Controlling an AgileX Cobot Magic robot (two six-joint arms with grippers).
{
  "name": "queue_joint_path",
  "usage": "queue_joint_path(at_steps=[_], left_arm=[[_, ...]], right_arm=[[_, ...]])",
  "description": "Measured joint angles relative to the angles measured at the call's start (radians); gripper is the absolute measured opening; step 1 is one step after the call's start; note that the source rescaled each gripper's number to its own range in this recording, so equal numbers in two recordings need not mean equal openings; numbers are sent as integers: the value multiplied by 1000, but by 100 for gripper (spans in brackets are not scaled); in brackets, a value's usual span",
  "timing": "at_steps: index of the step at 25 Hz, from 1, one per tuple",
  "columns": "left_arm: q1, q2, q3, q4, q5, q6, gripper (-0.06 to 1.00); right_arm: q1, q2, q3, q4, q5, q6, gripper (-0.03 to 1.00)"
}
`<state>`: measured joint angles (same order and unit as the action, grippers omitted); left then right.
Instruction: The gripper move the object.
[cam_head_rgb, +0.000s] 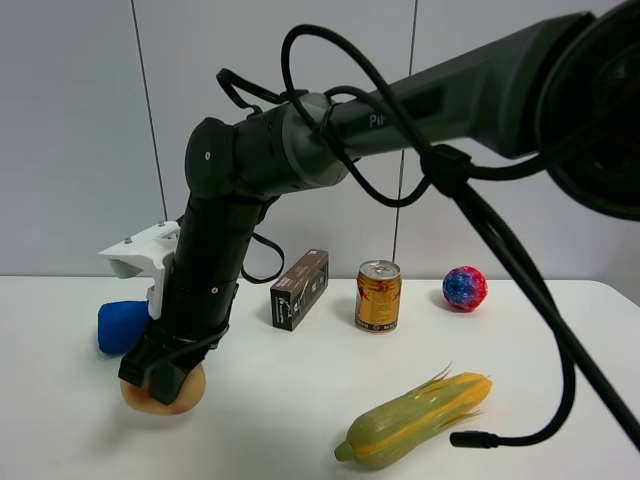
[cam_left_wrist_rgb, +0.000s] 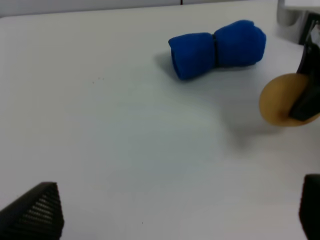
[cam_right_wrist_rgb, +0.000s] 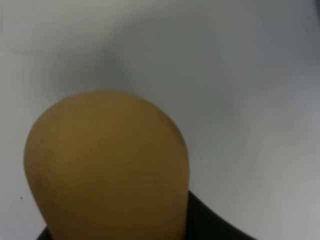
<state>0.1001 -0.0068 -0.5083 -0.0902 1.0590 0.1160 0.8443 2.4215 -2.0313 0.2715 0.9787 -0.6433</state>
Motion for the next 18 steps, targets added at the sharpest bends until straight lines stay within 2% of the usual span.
queue_joint_path(at_steps=[5,6,7,12,15,18], left_arm=[[0,0,0,0,0,0,100],[0,0,0,0,0,0,100],[0,0,0,0,0,0,100],[0,0,0,0,0,0,100],[0,0,0,0,0,0,100],[0,0,0,0,0,0,100]], right_arm=[[0,17,0,0,-1,-2,0],[0,17,0,0,-1,-3,3],[0,17,0,0,-2,-8,8],[0,17,-1,0,8,-42,61],[0,16,-1,0,14,-44,71],[0,-14,-1,-1,17,-40,73]])
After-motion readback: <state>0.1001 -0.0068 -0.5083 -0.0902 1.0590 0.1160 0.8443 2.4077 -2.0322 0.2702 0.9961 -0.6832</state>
